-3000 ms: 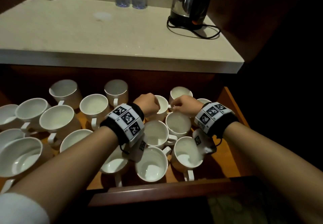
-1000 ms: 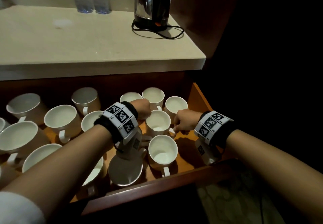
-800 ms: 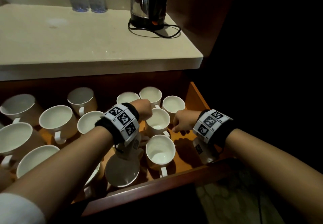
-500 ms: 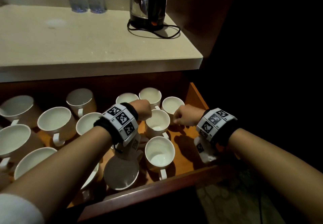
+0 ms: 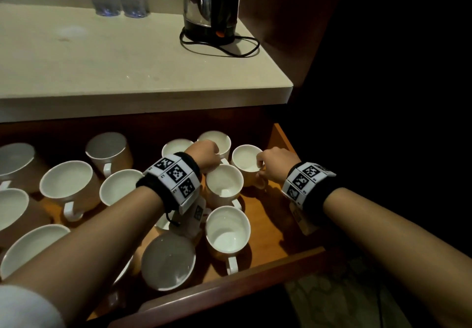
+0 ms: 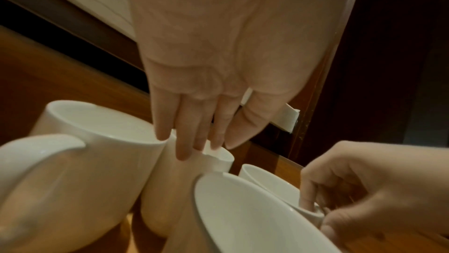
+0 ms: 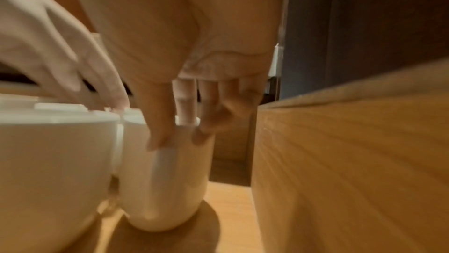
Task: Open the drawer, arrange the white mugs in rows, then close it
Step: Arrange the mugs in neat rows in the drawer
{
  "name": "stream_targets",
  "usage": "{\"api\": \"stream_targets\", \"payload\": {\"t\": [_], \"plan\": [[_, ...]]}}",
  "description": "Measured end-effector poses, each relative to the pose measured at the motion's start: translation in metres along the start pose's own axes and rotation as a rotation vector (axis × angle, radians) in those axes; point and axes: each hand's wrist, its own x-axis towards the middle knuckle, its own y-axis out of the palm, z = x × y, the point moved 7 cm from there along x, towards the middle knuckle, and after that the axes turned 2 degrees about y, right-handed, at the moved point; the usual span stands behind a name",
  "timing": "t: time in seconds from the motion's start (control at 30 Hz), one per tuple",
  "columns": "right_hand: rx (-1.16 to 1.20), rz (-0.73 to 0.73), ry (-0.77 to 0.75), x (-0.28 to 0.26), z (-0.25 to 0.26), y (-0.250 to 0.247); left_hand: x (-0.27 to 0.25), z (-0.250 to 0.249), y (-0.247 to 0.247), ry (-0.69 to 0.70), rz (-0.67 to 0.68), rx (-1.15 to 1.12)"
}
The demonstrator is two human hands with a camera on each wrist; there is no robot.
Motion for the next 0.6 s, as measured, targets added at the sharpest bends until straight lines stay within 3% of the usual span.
{"api": "stream_targets", "payload": {"t": [0.6], "plan": [[0.045, -0.087, 0.038, 0.008, 0.009, -0.002, 0.008, 0.007, 0.001, -0.098, -0.01, -0.098]]}}
